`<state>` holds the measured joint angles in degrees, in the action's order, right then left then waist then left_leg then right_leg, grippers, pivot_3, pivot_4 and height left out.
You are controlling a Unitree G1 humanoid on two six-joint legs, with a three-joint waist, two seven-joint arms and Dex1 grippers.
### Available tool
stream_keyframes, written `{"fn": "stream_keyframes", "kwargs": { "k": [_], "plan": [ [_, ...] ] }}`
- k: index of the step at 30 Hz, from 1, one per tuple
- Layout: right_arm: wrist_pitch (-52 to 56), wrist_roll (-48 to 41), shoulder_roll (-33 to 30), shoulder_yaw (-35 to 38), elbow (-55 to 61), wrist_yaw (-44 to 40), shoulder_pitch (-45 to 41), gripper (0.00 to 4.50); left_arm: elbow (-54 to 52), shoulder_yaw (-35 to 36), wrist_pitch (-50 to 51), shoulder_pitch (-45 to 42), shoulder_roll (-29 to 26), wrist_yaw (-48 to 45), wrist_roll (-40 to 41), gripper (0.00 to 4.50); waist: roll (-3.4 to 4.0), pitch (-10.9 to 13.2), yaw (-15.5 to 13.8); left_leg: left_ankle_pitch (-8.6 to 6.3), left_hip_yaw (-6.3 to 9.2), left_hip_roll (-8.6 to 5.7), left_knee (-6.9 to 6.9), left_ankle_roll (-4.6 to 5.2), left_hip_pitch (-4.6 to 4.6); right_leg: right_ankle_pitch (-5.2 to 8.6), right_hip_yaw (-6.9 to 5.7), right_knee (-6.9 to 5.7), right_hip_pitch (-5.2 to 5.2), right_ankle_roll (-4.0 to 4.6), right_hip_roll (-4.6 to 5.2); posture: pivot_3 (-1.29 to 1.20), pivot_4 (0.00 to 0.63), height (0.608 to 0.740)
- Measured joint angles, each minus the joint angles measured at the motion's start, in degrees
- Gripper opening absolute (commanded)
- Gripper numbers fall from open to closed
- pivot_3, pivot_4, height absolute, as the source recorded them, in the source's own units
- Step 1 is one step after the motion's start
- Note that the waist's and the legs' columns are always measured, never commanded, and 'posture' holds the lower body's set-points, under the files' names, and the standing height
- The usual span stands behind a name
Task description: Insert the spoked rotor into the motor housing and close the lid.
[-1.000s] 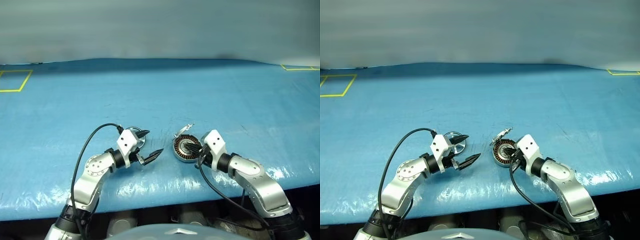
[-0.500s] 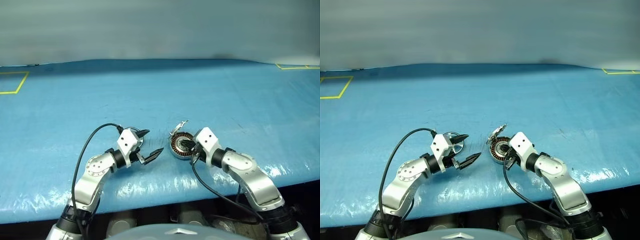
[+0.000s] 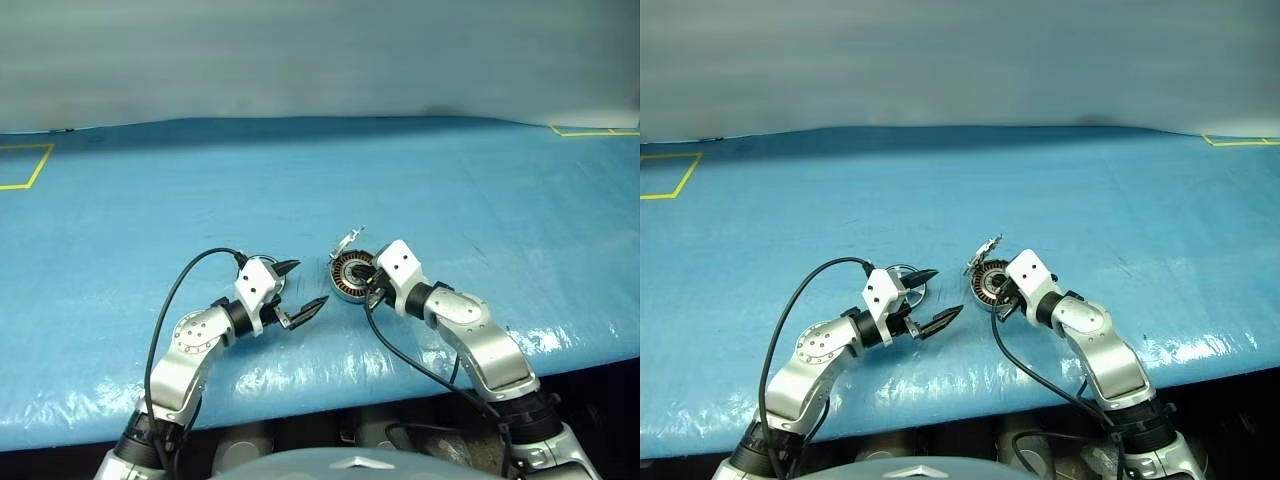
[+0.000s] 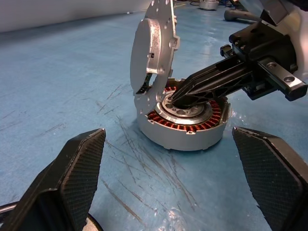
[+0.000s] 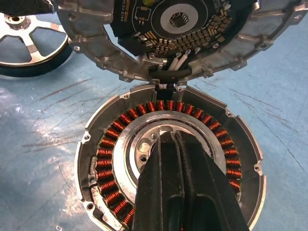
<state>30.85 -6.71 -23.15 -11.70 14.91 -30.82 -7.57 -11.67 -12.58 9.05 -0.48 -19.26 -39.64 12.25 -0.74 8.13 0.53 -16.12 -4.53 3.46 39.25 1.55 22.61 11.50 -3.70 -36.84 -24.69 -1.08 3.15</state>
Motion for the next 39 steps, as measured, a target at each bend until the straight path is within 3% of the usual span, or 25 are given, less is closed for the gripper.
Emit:
{"fn": "stream_keyframes", "kwargs": {
  "k": [8, 13, 23, 29, 34, 39],
  "plan": [
    [11.59, -3.54, 8.58, 2.05, -0.03, 4.15, -3.45, 0.05, -0.02, -0.21, 0.0, -0.1, 0.08, 0.1, 0.0, 4.5, 0.01, 0.0, 0.11, 0.0, 0.02, 0.04, -0.03, -0.01, -0.01, 0.01, -0.02, -0.04, -0.02, 0.03, -0.03, 0.0, 0.15, 0.74],
    [16.27, -7.01, 9.19, 1.14, 2.5, 3.11, -3.39, 0.05, -0.03, -0.31, 0.0, -0.14, 0.06, 0.32, 0.0, 4.5, 0.03, 0.02, 0.13, 0.0, 0.02, 0.01, -0.09, 0.0, 0.04, 0.01, -0.01, 0.01, -0.04, 0.03, 0.0, 0.0, 0.15, 0.74],
    [12.35, -11.27, 4.4, 6.63, 4.96, -0.74, -3.41, 0.05, -0.03, -0.49, 0.01, -0.21, 0.1, 0.33, 0.04, 4.5, 0.1, 0.08, 0.05, 0.0, 0.03, -0.04, -0.09, 0.0, 0.1, 0.01, -0.03, 0.03, -0.07, 0.01, 0.01, 0.0, 0.15, 0.74],
    [4.89, -7.01, -5.85, 7.98, 4.99, -3.58, -3.84, 0.05, -0.03, -0.87, 0.01, -0.39, 0.17, -0.03, 0.08, 4.5, 0.12, 0.11, -0.02, 0.0, 0.02, -0.08, -0.08, 0.0, 0.1, 0.01, -0.03, 0.05, -0.06, 0.01, 0.05, 0.0, 0.15, 0.74],
    [-0.68, 2.06, -6.53, 3.46, -0.61, 0.92, -3.97, 0.05, -0.02, -1.24, 0.0, -1.17, 1.0, -0.32, 0.06, 4.5, 0.12, 0.11, 0.1, 0.0, 0.02, -0.04, -0.09, -0.01, 0.09, 0.02, -0.01, 0.03, -0.08, 0.01, -0.02, 0.0, 0.15, 0.74],
    [-2.04, 4.38, -3.52, 0.23, -3.56, 2.21, -4.06, 0.05, -0.02, -1.41, 0.0, -1.39, 1.05, -0.43, 0.05, 4.5, 0.13, 0.11, 0.03, 0.0, 0.01, -0.05, -0.09, -0.01, 0.11, 0.0, 0.0, 0.03, -0.09, -0.01, -0.01, 0.0, 0.15, 0.74]
  ]
}}
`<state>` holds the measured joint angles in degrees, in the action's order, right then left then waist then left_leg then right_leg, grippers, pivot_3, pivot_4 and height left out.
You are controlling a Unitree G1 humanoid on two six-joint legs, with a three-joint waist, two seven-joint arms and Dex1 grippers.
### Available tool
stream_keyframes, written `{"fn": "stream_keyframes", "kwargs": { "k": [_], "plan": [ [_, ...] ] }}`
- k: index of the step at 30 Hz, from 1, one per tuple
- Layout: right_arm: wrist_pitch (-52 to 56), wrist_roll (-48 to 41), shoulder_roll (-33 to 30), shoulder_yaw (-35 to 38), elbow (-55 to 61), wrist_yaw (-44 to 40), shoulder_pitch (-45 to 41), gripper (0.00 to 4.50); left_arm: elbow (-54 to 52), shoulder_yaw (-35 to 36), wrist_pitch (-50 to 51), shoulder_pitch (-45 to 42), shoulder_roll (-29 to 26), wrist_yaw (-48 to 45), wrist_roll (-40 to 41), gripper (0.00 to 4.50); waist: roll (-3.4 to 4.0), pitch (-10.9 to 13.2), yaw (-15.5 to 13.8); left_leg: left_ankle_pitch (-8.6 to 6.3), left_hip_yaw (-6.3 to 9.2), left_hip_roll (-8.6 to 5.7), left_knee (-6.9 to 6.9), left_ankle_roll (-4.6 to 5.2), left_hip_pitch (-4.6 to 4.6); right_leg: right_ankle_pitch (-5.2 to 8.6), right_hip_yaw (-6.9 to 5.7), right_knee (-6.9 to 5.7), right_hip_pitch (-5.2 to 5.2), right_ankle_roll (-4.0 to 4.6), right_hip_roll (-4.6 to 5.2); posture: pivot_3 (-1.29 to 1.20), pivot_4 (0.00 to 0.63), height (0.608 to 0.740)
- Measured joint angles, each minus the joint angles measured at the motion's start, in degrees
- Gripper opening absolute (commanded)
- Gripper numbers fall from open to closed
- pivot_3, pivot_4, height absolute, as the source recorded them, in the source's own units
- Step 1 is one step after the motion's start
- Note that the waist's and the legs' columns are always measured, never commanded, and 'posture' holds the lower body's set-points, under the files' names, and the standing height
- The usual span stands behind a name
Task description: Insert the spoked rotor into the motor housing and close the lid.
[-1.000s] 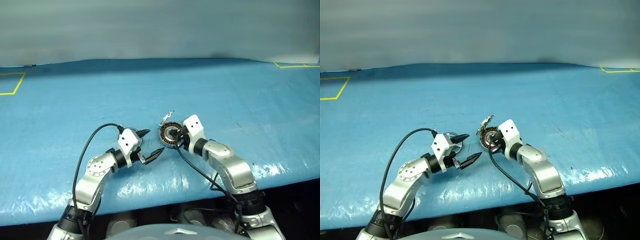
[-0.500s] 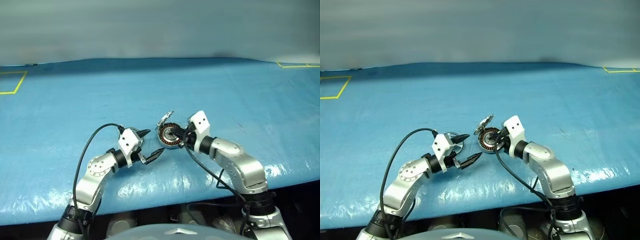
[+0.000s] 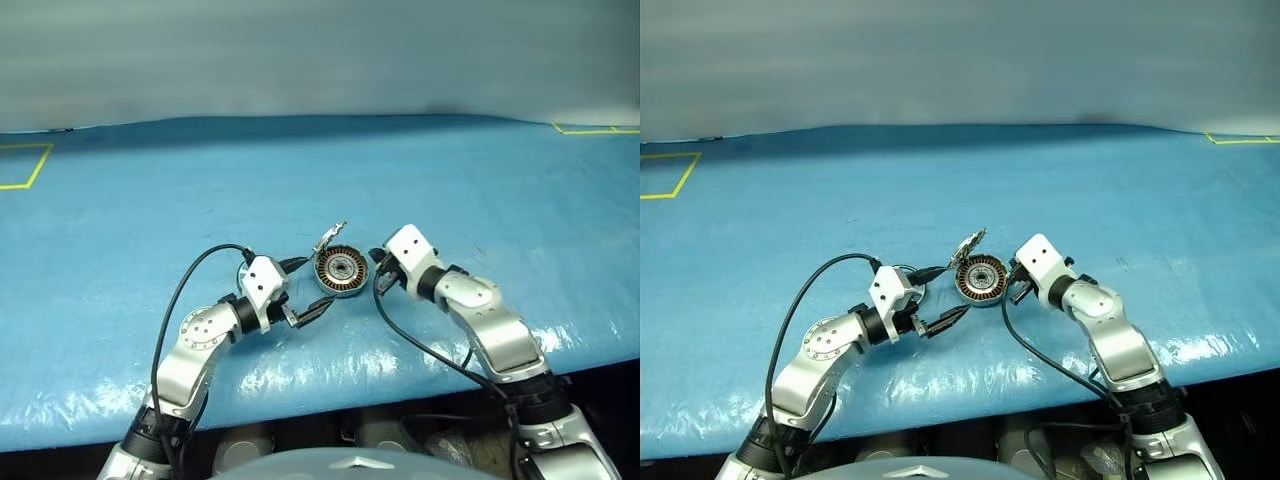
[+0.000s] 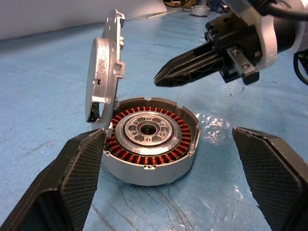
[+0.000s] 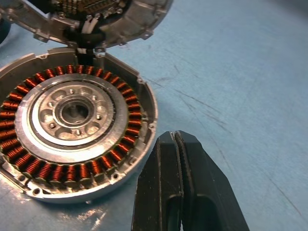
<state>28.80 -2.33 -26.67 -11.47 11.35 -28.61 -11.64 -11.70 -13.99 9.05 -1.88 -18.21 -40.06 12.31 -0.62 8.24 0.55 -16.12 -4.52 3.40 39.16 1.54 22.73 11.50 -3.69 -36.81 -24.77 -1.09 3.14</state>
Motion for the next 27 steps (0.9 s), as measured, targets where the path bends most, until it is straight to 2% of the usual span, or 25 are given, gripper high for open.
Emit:
{"fn": "stream_keyframes", "kwargs": {
  "k": [5, 19, 27],
  "plan": [
    [-0.6, 2.16, 1.54, -0.55, -4.1, 1.7, -0.68, 0.05, 0.0, -0.05, 0.0, 0.07, -0.55, -0.51, 0.05, 4.5, 0.0, 0.0, -0.06, 0.0, -0.04, -0.03, 0.02, 0.0, 0.0, -0.01, 0.03, 0.02, 0.0, -0.02, 0.04, 0.0, 0.15, 0.74],
    [0.5, -0.17, -3.23, -4.42, 0.77, -10.61, 2.55, 0.05, 0.0, 0.16, 0.0, 0.81, -1.39, -0.86, 0.04, 4.5, 0.0, 0.02, 0.05, 0.0, 0.0, 0.04, 0.01, 0.0, -0.02, 0.01, 0.0, -0.01, -0.01, 0.01, -0.02, 0.0, 0.15, 0.74],
    [0.53, -0.31, -3.63, -4.55, 1.97, -11.79, 3.42, 0.05, 0.0, 0.95, 0.0, 0.17, -2.02, -1.14, 0.04, 4.5, 0.0, 0.02, -0.07, 0.0, -0.01, 0.01, 0.02, 0.0, -0.01, 0.01, 0.0, 0.0, -0.01, 0.01, 0.0, 0.0, 0.15, 0.74]
  ]
}}
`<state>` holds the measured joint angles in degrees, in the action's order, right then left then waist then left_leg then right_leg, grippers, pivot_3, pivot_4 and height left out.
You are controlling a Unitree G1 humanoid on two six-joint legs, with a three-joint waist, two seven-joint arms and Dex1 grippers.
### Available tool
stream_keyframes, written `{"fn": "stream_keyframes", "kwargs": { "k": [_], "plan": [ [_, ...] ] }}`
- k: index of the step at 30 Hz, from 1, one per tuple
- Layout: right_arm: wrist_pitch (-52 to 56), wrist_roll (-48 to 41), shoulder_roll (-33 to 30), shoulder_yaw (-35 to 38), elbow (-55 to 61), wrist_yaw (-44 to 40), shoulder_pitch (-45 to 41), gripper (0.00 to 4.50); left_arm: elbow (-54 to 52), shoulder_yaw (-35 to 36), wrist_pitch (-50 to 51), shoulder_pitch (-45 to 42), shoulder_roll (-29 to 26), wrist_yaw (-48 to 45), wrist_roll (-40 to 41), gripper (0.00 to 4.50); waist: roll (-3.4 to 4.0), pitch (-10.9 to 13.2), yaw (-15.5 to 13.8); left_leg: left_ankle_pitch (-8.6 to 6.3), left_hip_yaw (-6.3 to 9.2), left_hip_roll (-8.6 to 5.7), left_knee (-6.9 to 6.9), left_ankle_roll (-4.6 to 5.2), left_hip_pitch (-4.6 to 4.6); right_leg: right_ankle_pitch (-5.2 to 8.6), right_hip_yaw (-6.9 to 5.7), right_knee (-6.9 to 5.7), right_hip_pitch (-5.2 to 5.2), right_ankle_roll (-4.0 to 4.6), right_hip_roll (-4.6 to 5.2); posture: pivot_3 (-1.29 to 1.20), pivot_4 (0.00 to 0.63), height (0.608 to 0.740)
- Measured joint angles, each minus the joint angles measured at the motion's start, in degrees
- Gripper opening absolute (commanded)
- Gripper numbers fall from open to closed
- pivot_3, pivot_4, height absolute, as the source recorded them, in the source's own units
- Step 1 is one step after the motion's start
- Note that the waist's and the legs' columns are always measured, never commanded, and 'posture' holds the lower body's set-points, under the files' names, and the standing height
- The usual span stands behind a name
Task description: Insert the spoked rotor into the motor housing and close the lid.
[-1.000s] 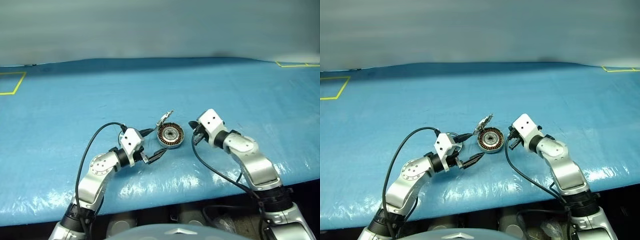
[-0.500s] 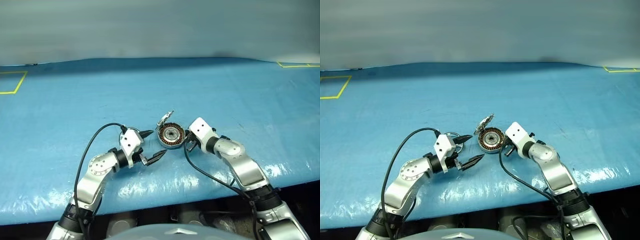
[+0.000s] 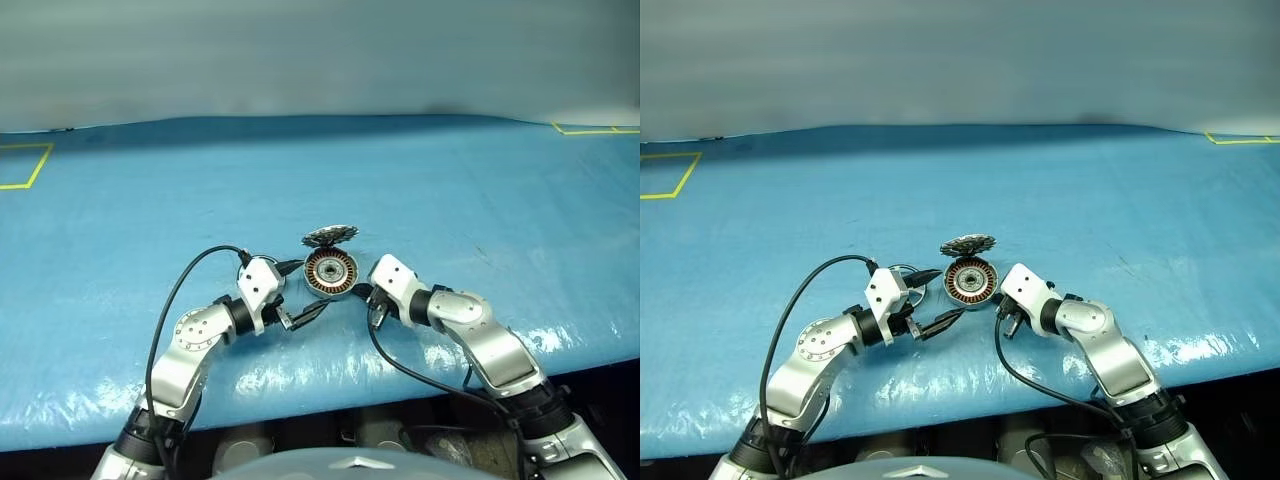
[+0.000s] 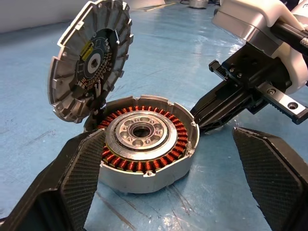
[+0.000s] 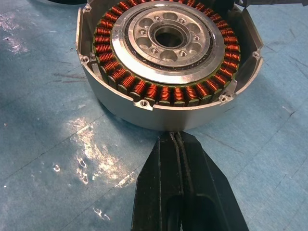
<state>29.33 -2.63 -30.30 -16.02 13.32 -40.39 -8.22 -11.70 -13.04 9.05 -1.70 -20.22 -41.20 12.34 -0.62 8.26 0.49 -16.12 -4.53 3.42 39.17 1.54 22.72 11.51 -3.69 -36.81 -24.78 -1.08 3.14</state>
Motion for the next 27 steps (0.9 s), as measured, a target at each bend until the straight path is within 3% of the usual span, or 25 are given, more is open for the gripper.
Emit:
{"fn": "stream_keyframes", "kwargs": {
  "k": [9, 15, 19, 27],
  "plan": [
    [0.16, -2.92, -2.3, 2.9, 6.99, -1.79, 3.74, 0.05, -0.02, 4.83, 0.0, -1.3, -4.11, -0.15, 0.11, 4.5, -0.02, 0.02, -0.03, 0.0, 0.01, 0.01, 0.01, 0.0, 0.0, 0.0, -0.02, -0.01, 0.0, 0.0, 0.0, 0.0, 0.15, 0.74],
    [2.59, -11.06, -2.56, 6.44, 17.24, -4.33, 6.81, 0.05, -3.6, 9.7, 1.85, -4.5, -12.42, -3.21, 1.66, 4.5, -0.11, 0.09, -0.05, 0.0, 0.04, 0.04, 0.0, -0.01, -0.01, 0.02, -0.06, 0.0, 0.02, 0.02, 0.0, 0.0, 0.15, 0.74],
    [2.5, -12.52, -4.39, 5.76, 21.18, -5.85, 6.98, 0.05, -3.66, 8.06, 1.76, -8.71, -20.81, -8.74, -2.2, 4.5, -0.11, 0.14, -0.12, 0.0, 0.01, 0.0, 0.01, -0.02, 0.0, 0.02, -0.04, 0.02, 0.02, 0.02, 0.04, 0.0, 0.15, 0.74],
    [2.44, -15.01, -2.12, 4.83, 25.24, -4.42, 2.84, 0.05, 3.35, 3.7, 2.74, -21.67, -23.21, -18.38, -3.44, 4.5, -0.21, 0.22, -0.71, 0.01, 0.03, -0.01, 0.0, -0.03, 0.02, 0.01, -0.07, 0.01, 0.02, 0.02, -0.02, 0.0, 0.15, 0.74]
  ]
}}
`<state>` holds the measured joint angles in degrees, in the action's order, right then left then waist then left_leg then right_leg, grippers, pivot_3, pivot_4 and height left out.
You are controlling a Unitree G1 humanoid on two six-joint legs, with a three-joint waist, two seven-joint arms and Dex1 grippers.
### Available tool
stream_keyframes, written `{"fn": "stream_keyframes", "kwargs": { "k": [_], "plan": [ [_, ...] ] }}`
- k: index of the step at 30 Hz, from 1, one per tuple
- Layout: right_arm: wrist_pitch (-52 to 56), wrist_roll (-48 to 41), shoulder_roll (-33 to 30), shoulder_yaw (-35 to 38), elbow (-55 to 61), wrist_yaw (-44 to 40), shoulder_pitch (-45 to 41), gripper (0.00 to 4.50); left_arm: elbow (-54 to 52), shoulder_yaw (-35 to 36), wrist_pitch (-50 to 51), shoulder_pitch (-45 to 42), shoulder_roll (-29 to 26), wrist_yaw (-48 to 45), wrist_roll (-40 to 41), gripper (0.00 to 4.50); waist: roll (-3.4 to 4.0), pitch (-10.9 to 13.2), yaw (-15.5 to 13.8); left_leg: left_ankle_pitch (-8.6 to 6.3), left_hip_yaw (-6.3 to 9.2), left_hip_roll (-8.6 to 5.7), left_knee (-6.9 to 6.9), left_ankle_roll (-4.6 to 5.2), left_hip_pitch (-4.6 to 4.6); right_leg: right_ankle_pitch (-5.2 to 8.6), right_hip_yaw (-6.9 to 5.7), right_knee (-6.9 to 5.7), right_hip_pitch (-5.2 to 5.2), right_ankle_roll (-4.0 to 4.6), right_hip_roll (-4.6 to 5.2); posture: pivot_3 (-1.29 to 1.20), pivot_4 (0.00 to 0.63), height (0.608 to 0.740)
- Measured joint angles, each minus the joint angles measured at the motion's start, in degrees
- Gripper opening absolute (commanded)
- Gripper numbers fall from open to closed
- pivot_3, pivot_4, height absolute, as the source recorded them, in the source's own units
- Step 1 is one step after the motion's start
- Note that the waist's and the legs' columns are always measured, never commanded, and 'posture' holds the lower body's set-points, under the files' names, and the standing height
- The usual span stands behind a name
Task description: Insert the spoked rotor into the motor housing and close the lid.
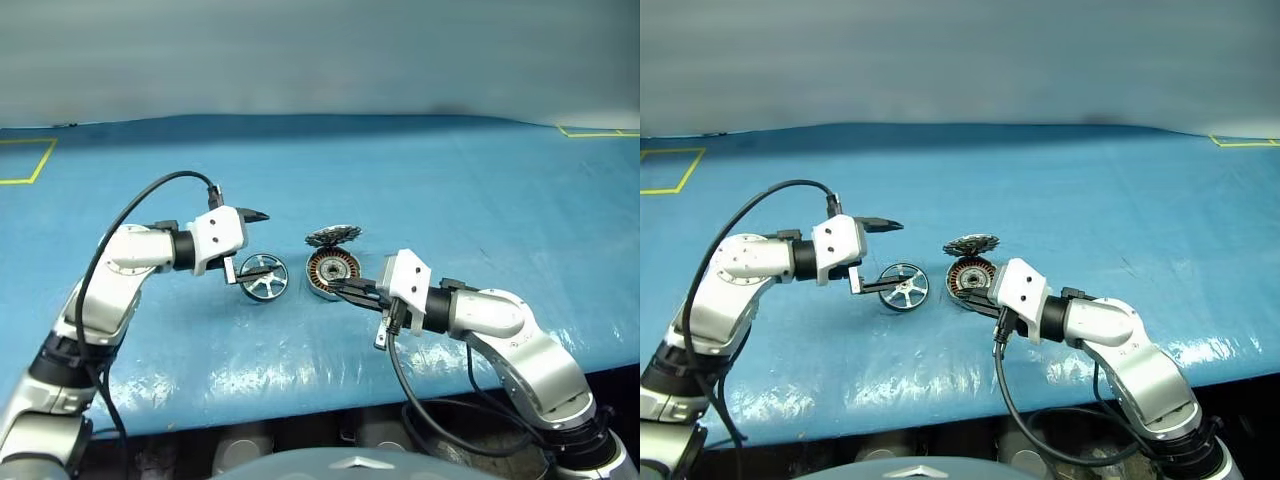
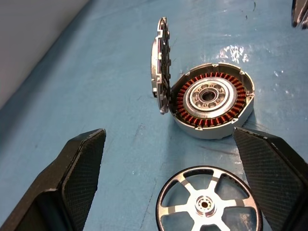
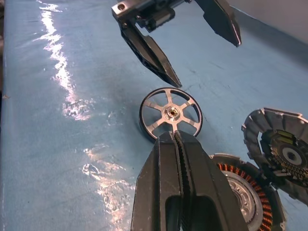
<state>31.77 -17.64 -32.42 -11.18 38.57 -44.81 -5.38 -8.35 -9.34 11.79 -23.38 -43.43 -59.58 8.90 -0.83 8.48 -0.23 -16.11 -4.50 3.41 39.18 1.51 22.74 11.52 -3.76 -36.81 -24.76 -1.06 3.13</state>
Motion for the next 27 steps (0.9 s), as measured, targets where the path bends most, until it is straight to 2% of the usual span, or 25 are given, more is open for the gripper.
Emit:
{"fn": "stream_keyframes", "kwargs": {
  "k": [7, 13, 16, 19, 27],
  "plan": [
    [-0.56, 2.12, 1.11, -0.94, -0.99, 4.31, 4.19, 0.05, 7.09, -7.11, -1.64, -4.84, -0.65, -7.99, -4.15, 4.5, -0.04, 0.02, -0.16, -0.01, -0.05, -0.01, 0.04, 0.01, 0.14, 0.03, -0.02, 0.0, -0.05, -0.14, 0.02, 0.0, 0.15, 0.74],
    [-1.23, 4.87, 0.96, -2.13, -1.29, 6.61, 5.42, 0.05, 9.93, -9.83, -3.97, -7.91, 0.3, -9.55, -7.62, 4.5, -0.04, 0.03, -0.45, -0.01, -0.05, -0.01, 0.09, 0.01, 0.12, 0.07, 0.03, -0.02, -0.06, -0.1, 0.0, 0.0, 0.15, 0.74],
    [-1.34, 6.19, 0.89, -2.52, -1.5, 7.55, 6.1, 0.0, 10.67, -10.65, -5.33, -7.96, 0.36, -11.2, -8.61, 3.98, -0.05, 0.03, -0.52, -0.01, -0.04, 0.0, 0.1, 0.0, 0.14, 0.07, 0.01, -0.03, -0.06, -0.1, 0.0, 0.0, 0.15, 0.74],
    [-1.54, 6.75, 0.7, -2.67, -1.62, 7.76, 6.79, 0.0, 11.15, -11.15, -6.42, -8.32, 0.33, -12.75, -8.94, 3.03, -0.05, 0.03, -0.58, -0.01, -0.04, 0.0, 0.12, 0.01, 0.14, 0.06, 0.02, -0.03, -0.06, -0.11, 0.0, 0.0, 0.15, 0.74],
    [-1.89, 8.18, 0.84, -4.07, -2.53, 8.03, 6.85, 0.0, 13.84, -11.48, -8.44, -9.79, 0.75, -13.07, -10.21, 3.03, -0.05, 0.03, -0.57, -0.01, -0.02, 0.0, 0.22, 0.02, 0.14, 0.05, 0.02, -0.06, -0.03, -0.13, 0.0, 0.0, 0.15, 0.74]
  ]
}}
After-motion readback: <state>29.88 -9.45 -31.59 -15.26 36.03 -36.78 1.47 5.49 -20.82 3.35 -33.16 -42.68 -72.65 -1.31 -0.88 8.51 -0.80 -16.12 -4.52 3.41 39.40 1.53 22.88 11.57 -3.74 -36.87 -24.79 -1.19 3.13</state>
